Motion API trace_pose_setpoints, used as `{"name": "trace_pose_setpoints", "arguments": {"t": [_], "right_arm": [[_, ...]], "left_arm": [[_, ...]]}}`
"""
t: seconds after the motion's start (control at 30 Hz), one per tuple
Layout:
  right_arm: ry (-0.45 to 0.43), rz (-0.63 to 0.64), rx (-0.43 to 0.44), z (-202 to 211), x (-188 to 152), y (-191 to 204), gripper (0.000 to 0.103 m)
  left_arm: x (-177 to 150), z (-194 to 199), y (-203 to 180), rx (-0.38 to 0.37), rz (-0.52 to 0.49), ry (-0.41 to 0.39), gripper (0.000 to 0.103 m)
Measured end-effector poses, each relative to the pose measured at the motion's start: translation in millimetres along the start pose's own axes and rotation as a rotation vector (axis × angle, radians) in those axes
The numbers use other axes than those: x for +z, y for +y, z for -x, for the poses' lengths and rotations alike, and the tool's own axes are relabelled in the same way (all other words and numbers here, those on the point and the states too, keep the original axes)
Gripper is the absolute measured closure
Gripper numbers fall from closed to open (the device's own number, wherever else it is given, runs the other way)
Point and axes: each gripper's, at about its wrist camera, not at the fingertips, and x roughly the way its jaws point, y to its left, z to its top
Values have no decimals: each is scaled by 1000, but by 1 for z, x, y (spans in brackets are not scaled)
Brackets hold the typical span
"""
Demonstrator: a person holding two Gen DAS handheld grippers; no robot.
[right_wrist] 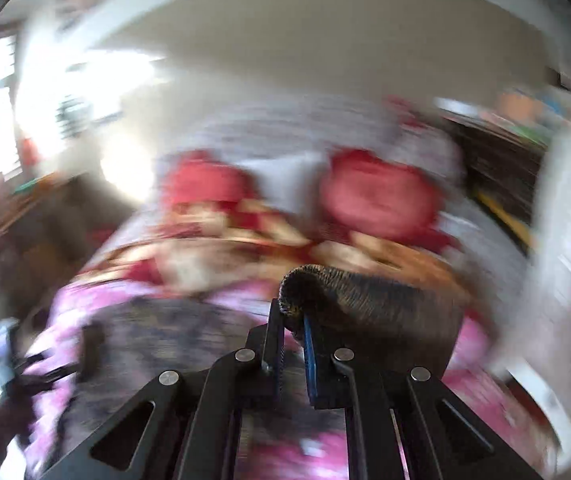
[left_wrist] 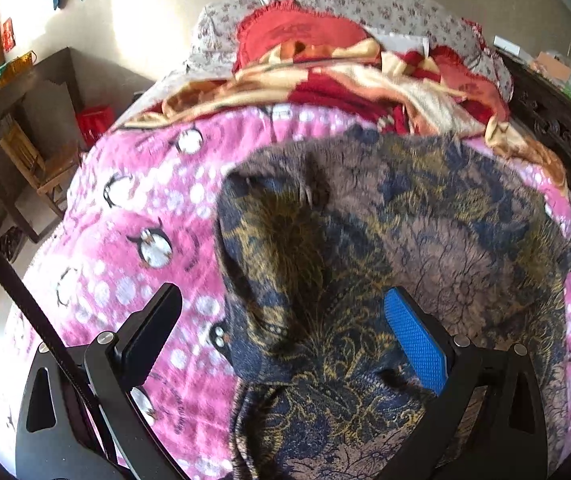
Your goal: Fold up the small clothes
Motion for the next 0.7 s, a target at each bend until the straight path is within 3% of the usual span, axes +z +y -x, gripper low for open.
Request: {"name": "trace_pose_setpoints", "arguments": {"t": [0.07, 0.13, 0.33, 0.43, 0.5, 0.57, 0.6, 0.7], "right_arm": [[17, 94, 158, -9, 18, 50, 95], [44, 161, 262, -25, 27, 98, 95], [136, 175, 455, -108, 10, 215, 95], [253, 204, 480, -158, -21, 254, 94], [340, 236, 427, -181, -40, 264, 94], [338, 269, 384, -179, -49, 257, 94], [331, 267, 371, -175, -49, 246, 91], [294, 210, 313, -156, -51, 198, 65]], "left_arm": [[5, 9, 6, 0, 5, -25, 1], [7, 15, 10, 3, 7, -43, 1], [6, 21, 24, 5, 22, -59, 1], [2, 13, 29, 18, 36, -35, 1], [-1, 9, 31, 16, 40, -17, 1], [-3, 8, 30, 5, 29, -23, 1], [-3, 8, 28, 2, 14, -32, 1], [-2, 1, 21, -11, -4, -35, 1]]}}
